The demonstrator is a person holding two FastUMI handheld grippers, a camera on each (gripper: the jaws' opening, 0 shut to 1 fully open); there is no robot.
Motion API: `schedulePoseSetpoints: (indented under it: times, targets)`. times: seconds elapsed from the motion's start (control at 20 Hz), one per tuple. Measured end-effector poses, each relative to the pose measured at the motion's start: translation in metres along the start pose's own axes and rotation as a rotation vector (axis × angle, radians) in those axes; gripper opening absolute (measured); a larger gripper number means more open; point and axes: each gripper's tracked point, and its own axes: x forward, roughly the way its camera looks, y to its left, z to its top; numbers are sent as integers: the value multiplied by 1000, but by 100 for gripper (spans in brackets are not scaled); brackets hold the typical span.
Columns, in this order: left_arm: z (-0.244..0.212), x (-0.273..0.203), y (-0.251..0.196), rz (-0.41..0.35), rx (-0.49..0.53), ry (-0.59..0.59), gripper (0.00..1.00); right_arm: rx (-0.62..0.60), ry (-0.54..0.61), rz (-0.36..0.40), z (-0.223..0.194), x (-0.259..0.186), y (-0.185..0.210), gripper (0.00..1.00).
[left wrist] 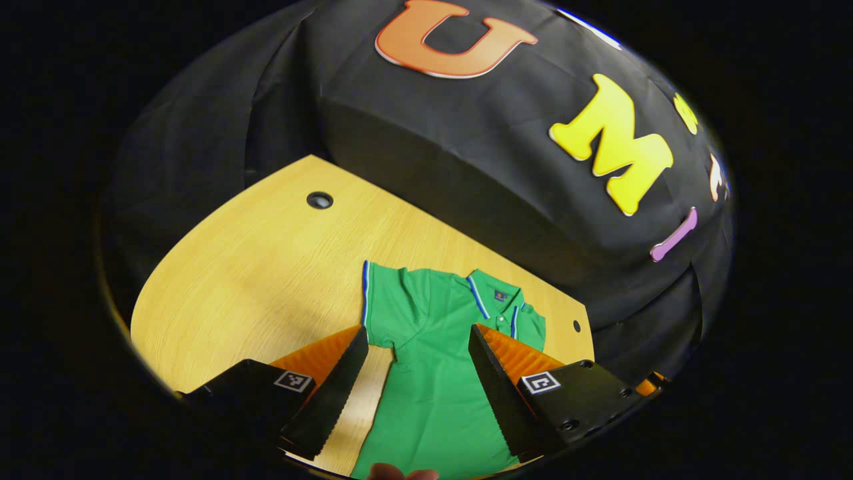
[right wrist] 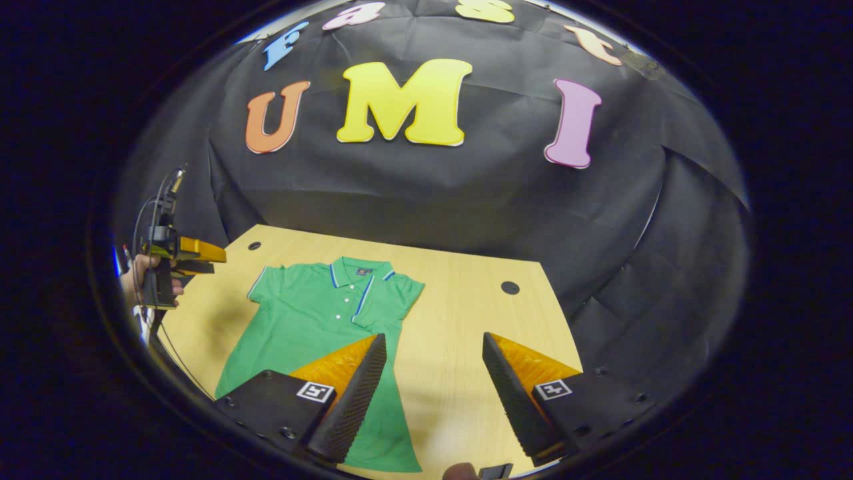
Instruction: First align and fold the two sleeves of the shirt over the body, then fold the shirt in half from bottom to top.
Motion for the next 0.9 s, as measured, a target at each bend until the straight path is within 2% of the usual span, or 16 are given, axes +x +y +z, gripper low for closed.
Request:
schedulePoseSetpoints:
  times: [0.15,0.3,0.6,0.7,0.9]
  targets:
    - [-9,30,22,37,-42,182,98,36,13,-32,-7,-4,-19,93]
    - [-5,54,36,49,-86,293,98,53,23,-70,-16,-6,-38,93]
    - [-10,96,44,56,-52,470,98,43,57,-123,-32,-14,-63,93]
    - [-14,107,45,66,-38,506,100,54,71,-133,-37,-15,-67,93]
    - [-17,119,41,70,-7,518,96,100,95,-152,-47,-12,-76,93]
